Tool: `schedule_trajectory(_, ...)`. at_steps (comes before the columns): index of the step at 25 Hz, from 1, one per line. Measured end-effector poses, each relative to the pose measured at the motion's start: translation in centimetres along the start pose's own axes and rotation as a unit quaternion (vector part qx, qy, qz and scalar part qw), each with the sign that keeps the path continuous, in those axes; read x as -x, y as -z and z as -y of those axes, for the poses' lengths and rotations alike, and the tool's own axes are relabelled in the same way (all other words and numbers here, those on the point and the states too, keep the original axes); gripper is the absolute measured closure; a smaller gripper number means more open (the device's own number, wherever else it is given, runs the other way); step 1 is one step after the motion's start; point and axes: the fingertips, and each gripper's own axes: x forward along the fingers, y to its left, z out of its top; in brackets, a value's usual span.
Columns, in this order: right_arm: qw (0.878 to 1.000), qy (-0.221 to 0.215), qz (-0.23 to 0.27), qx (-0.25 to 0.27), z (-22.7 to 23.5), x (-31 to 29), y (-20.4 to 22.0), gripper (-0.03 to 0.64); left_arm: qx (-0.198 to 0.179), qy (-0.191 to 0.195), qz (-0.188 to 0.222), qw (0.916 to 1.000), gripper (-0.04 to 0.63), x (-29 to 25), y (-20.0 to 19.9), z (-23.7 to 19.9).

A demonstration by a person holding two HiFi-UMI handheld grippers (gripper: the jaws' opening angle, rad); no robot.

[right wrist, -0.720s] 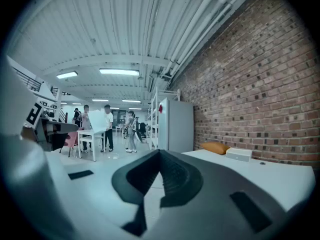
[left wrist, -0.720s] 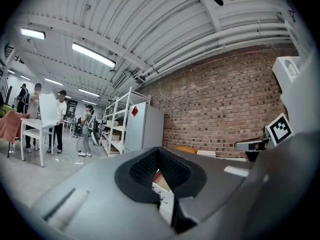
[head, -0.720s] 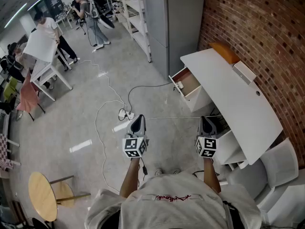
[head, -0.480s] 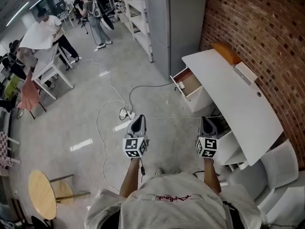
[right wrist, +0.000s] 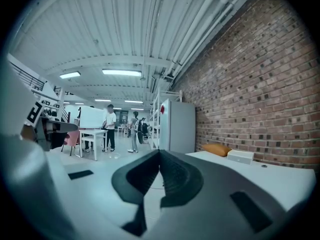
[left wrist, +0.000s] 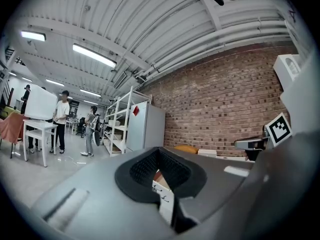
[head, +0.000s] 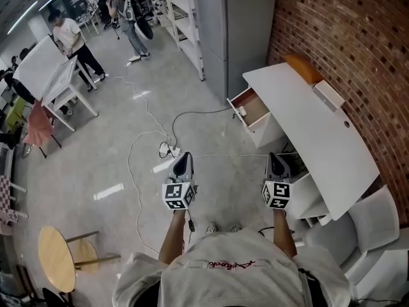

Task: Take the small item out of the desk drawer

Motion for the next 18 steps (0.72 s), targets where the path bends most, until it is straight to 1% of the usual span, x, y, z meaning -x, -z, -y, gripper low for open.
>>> schedule_trajectory(5,1.000,0.000,-0.010,-0.003,1.1,0.5,1.0,0.606,0.008,0.000,-0.005,1.0000,0.586,-0.4,0.4,1.5)
schedule_trajectory(9,1.000,-0.004,-0.011,-0.004,2.1,0.6,1.3,0.606,0.005,0.001,-0.011,0.9999,0.586,-0.8,1.4,2.5)
schedule_trajectory(18,1.000,-0.025,-0.011,0.000,4.4,0.4,1.8,0.606,0.011,-0.003,-0.005,0.9999,0.586,-2.5,1.5,5.8)
